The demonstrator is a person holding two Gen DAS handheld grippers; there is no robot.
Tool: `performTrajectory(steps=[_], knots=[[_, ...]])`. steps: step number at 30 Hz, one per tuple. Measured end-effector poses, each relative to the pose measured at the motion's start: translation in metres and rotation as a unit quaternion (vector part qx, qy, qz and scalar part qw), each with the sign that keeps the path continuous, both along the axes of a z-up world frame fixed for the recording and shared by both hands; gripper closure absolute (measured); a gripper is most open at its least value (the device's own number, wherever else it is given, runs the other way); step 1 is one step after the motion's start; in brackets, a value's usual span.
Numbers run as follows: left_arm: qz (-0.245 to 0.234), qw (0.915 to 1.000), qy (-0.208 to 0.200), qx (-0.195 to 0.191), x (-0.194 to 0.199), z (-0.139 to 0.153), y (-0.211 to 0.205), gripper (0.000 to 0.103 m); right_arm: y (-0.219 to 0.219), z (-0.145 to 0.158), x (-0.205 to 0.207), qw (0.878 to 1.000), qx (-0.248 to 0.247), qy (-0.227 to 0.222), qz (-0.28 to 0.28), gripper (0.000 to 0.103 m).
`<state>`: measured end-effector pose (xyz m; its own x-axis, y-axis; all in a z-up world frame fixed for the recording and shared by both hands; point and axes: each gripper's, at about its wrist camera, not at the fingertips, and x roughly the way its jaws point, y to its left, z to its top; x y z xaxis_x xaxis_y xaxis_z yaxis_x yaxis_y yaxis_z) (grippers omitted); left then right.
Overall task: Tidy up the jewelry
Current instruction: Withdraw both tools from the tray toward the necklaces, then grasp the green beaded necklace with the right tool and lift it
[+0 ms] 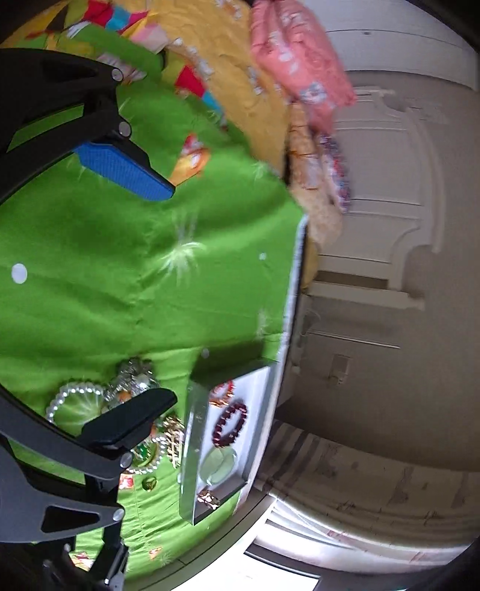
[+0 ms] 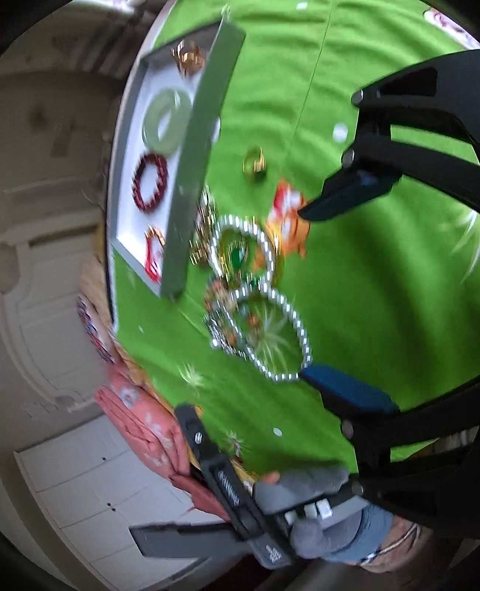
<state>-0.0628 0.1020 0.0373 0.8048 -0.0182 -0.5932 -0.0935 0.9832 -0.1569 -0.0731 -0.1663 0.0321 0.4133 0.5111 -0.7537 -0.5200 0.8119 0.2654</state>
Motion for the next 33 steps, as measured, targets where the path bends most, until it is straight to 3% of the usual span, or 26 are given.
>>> performTrajectory(steps=[2,5,14,17,19,21,24,27,30,33], knots=[[-0.012,0.9984,0.043,-0.036,0.01,-0.013,0.007,0.002,0.009,-0.005,0.004,1.0,-0.003,0.019,0.0,0.04],[-0.009,0.9958,0.044,-0.08,0.011,-0.019,0.021,0.002,0.014,-0.008,0.009,0.999,0.006,0.034,-0.002,0.05],[-0.025,0.9937,0.026,-0.106,0.003,-0.018,0.025,0.002,0.032,-0.008,0.018,0.999,-0.003,0.045,-0.024,0.052],[-0.025,0.9931,0.02,-0.113,0.001,-0.017,0.027,0.002,0.046,-0.009,0.02,0.999,-0.029,0.032,-0.026,0.069],[-0.029,0.9928,0.018,-0.115,0.0,-0.017,0.026,0.002,0.051,-0.009,0.017,0.998,-0.054,0.013,-0.03,0.074],[-0.039,0.9925,0.017,-0.115,-0.002,-0.017,0.025,0.002,0.048,-0.01,0.019,0.998,-0.054,0.009,-0.041,0.09],[-0.046,0.9925,0.017,-0.112,-0.004,-0.017,0.023,0.002,0.035,-0.003,0.017,0.999,-0.003,-0.007,-0.043,0.093],[-0.046,0.9924,0.016,-0.113,-0.004,-0.017,0.02,0.002,0.018,0.015,0.012,0.996,0.083,-0.031,-0.031,0.093],[-0.045,0.9924,0.016,-0.113,-0.004,-0.017,0.02,0.002,-0.001,0.035,0.013,0.98,0.196,-0.035,-0.009,0.093],[-0.048,0.9922,0.016,-0.114,-0.004,-0.017,0.019,0.002,-0.016,0.056,0.015,0.968,0.243,-0.054,-0.013,0.093]])
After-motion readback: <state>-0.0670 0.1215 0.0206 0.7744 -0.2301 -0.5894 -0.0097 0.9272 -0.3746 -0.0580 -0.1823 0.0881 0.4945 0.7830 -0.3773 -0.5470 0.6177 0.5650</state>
